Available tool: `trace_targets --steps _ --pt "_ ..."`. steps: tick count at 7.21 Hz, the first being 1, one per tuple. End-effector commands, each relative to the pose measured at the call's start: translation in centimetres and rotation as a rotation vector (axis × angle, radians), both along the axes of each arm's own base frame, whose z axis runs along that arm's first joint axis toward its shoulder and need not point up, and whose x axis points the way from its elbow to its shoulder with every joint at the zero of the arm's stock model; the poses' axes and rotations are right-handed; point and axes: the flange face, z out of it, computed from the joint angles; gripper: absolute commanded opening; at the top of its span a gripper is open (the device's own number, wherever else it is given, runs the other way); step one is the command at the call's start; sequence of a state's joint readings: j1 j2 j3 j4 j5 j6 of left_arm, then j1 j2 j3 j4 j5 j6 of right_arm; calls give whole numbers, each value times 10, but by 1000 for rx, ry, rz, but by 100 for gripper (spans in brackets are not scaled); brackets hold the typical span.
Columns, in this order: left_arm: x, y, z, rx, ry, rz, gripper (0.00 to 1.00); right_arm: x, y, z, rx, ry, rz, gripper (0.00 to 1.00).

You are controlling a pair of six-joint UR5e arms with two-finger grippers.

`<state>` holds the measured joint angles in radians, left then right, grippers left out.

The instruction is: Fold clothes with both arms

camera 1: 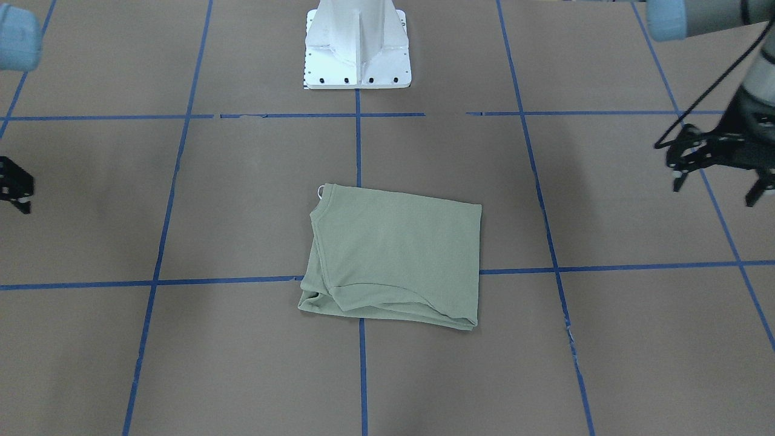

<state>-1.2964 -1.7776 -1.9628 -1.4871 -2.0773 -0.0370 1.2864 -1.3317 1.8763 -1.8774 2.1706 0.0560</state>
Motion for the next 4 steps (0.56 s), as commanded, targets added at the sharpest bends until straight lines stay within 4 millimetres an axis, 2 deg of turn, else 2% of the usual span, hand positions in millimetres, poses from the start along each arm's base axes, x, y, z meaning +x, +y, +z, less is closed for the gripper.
trace_targets --steps 1,2,3,4 --pt "-103 44 95 -129 51 -34 100 100 71 118 -136 -12 35 100" --pt "-119 53 135 -209 47 -67 100 127 105 156 -217 -13 87 100" --pt "-148 57 165 -214 38 -101 100 141 128 174 -216 -16 116 100" --pt "-177 73 190 -197 30 -89 100 144 154 194 -219 -29 128 100"
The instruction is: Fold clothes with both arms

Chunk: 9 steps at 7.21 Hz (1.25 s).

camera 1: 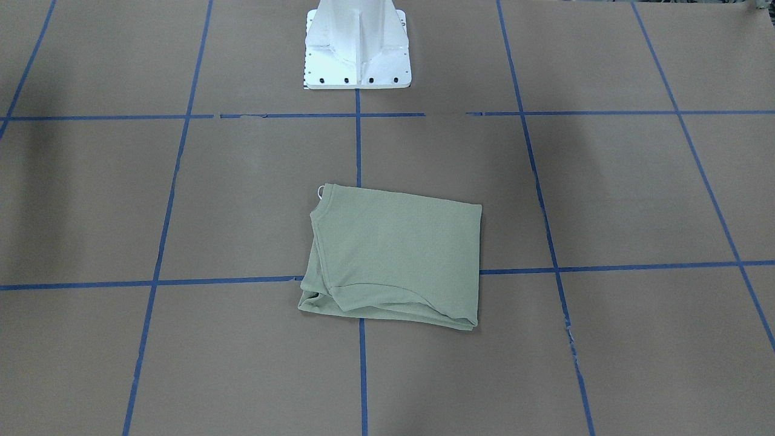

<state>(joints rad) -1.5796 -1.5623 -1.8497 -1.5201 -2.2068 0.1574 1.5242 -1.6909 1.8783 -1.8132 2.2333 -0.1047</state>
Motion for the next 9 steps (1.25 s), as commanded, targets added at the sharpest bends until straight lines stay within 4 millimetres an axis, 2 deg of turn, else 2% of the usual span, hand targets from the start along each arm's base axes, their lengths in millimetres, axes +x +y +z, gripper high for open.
trace_targets --steps 1,2,3,5,7,9 --pt "-36 34 67 -36 -5 16 100 11 48 34 -27 -19 32 100" --pt "-43 50 80 -65 8 -1 100 11 48 35 -35 -28 36 100" --pt "-39 63 83 -76 95 -3 100 10 47 36 -37 -38 37 100" --pt "-37 60 83 -83 118 -5 100 8 45 29 -20 -70 39 100" --pt "-35 64 85 -87 143 -3 100 7 43 35 16 -72 49 100" --pt "-34 65 85 -94 144 -10 100 7 42 34 19 -72 49 100"
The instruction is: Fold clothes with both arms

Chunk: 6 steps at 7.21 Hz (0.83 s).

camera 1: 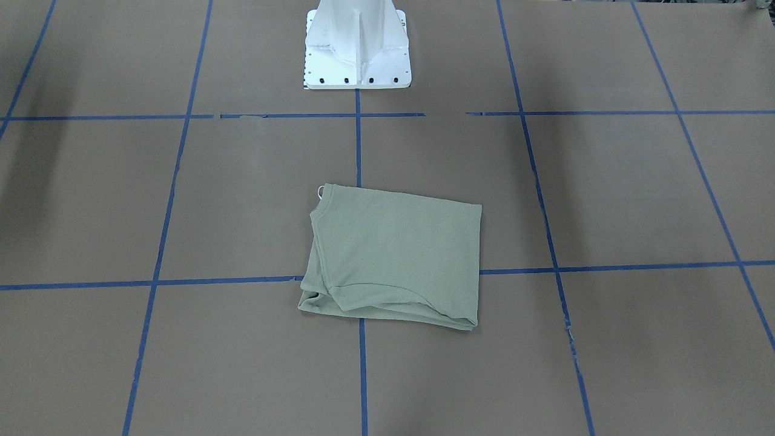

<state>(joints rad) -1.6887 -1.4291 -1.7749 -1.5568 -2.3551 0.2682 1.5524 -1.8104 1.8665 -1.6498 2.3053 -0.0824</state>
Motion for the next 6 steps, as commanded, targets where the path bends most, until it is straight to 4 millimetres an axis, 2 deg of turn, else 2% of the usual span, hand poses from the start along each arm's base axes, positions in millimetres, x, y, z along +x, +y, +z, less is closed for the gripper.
trace_targets --steps 1,6 --pt "1 1 1 -11 -5 -4 100 0 -1 0 4 0 1 100" --pt "11 1 8 -12 -44 31 100 0 0 1 1 -2 1 100"
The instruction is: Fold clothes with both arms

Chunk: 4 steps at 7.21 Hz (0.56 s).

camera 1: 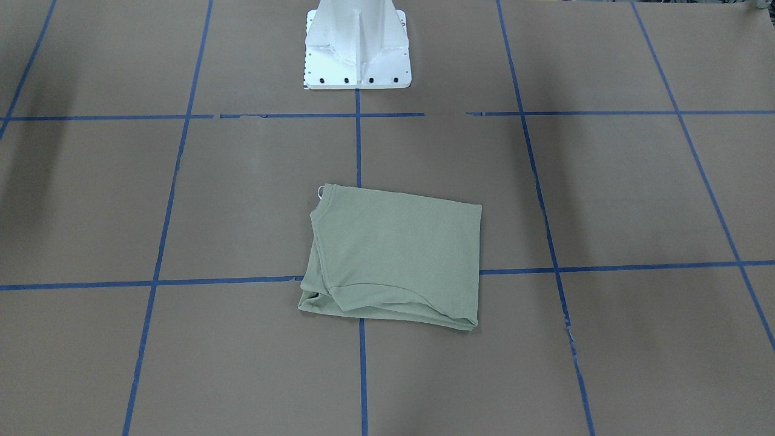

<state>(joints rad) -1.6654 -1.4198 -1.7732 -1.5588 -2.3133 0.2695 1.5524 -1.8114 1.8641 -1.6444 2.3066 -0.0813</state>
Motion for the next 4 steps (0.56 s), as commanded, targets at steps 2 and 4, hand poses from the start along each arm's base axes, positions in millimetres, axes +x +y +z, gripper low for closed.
trace_targets --steps 2,4 --pt "15 -3 2 -3 -3 34 100 0 0 0 0 -1 0 100" --pt "30 -8 0 1 -2 67 100 0 1 2 -4 0 0 100"
